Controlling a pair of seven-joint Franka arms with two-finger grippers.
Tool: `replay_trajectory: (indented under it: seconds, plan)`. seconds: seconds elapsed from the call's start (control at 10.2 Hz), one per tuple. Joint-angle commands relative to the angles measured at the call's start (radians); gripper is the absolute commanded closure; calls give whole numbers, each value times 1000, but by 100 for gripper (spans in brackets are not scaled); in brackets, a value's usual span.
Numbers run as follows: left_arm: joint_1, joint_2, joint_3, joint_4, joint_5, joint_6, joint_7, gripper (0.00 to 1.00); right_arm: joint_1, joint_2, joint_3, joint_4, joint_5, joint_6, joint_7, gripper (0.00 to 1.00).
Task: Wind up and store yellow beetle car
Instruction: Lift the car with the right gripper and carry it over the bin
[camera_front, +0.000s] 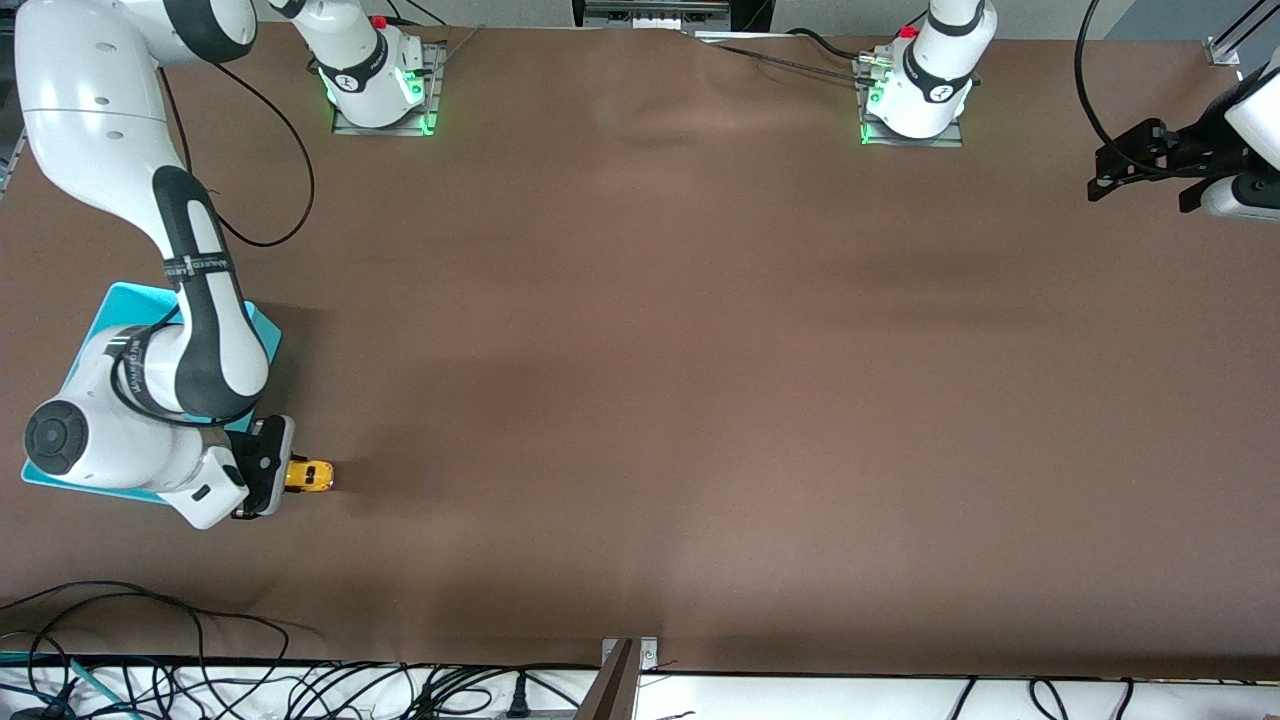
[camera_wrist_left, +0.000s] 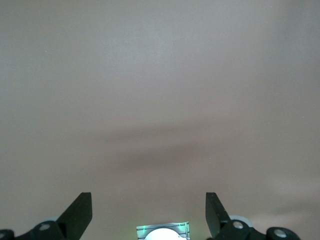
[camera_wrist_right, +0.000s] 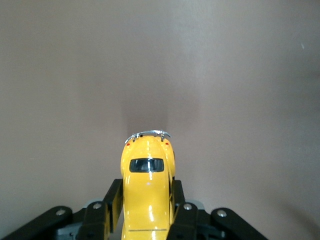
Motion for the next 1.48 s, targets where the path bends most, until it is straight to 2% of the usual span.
replay_trajectory:
  seconds: [0.0, 0.2, 0.49, 0.69, 1.08, 1.38]
  plan:
    - [-7, 14, 7, 31, -16, -22, 17, 0, -8, -7, -24, 63, -19, -140, 10, 100]
    - [-5, 14, 7, 31, -16, -22, 17, 0, -10, -30, -59, 66, -19, -217, -1, 100]
    - [-5, 14, 7, 33, -18, -22, 17, 0, -13, -37, -63, 140, -41, -320, -16, 100]
    - [-5, 14, 7, 33, -18, -22, 17, 0, -14, -38, -88, 143, -64, -360, -39, 100]
    - [-5, 23, 7, 31, -16, -22, 16, 0, -53, -52, -153, 141, -72, -360, -202, 100]
    - [-7, 26, 7, 31, -16, -22, 16, 0, -120, -51, -150, 134, -68, -362, -263, 100]
